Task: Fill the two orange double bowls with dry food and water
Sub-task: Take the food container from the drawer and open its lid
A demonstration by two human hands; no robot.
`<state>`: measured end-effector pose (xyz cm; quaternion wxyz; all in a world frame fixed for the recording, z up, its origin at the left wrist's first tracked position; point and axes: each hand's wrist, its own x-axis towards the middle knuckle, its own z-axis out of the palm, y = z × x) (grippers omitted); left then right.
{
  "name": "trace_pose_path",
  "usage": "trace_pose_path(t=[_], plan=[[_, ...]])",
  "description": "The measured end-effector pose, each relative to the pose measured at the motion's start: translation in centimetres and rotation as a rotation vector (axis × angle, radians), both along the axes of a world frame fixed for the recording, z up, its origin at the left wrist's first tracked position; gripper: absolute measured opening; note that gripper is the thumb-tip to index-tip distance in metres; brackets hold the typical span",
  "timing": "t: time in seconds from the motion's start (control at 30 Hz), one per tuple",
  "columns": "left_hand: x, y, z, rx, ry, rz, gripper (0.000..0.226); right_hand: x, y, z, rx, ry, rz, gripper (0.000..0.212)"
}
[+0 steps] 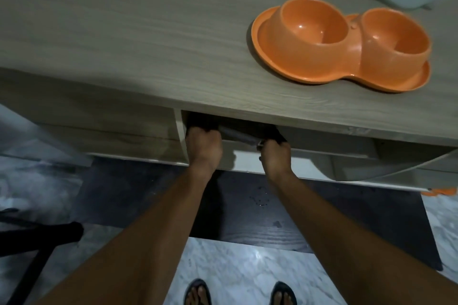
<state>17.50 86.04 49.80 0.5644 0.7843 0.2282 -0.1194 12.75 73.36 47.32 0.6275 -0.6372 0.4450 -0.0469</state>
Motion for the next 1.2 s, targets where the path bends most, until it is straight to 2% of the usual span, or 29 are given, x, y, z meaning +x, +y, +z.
trace_pose_path(t=[0.1, 0.23, 0.33, 0.47, 0.57, 0.77, 0.9, 1.2], plan=[[-3.4, 1.1, 1.3, -0.105, -0.095, 0.015, 0.008, -3.7, 0.7, 1.5, 0.030, -0.045, -0.023, 0.039], [-8.9, 3.2, 4.0, -0.176, -0.057, 0.014, 0.021, -9.7, 2.0, 6.3, 0.104, -0.079, -0.009, 0.021], [-12.1, 4.7, 7.4, -0.218, -0.031, -0.024, 0.033, -13.2, 2.7, 10.1, 0.187, -0.062, -0.002, 0.021], [-14.3, 6.8, 13.2, -0.254, -0.020, -0.084, 0.014, -16.4, 3.3, 16.8, 0.169, -0.064, -0.015, 0.026], [-14.0, 7.2, 18.0, -0.376, 0.024, -0.160, 0.006, -17.3, 2.7, 21.4, 0.123, -0.105, 0.046, 0.030], [-11.2, 6.6, 26.1, -0.475, -0.034, -0.252, 0.009, -15.0, 2.0, 29.3, 0.077, -0.228, 0.066, 0.021], [-8.4, 6.1, 29.0, -0.458, -0.116, -0.217, 0.023, -12.6, 1.5, 32.1, 0.023, -0.272, 0.091, 0.025], [-1.4, 6.4, 29.7, -0.399, -0.111, -0.089, 0.030, -4.0, 0.3, 33.0, -0.088, -0.210, 0.335, 0.028]])
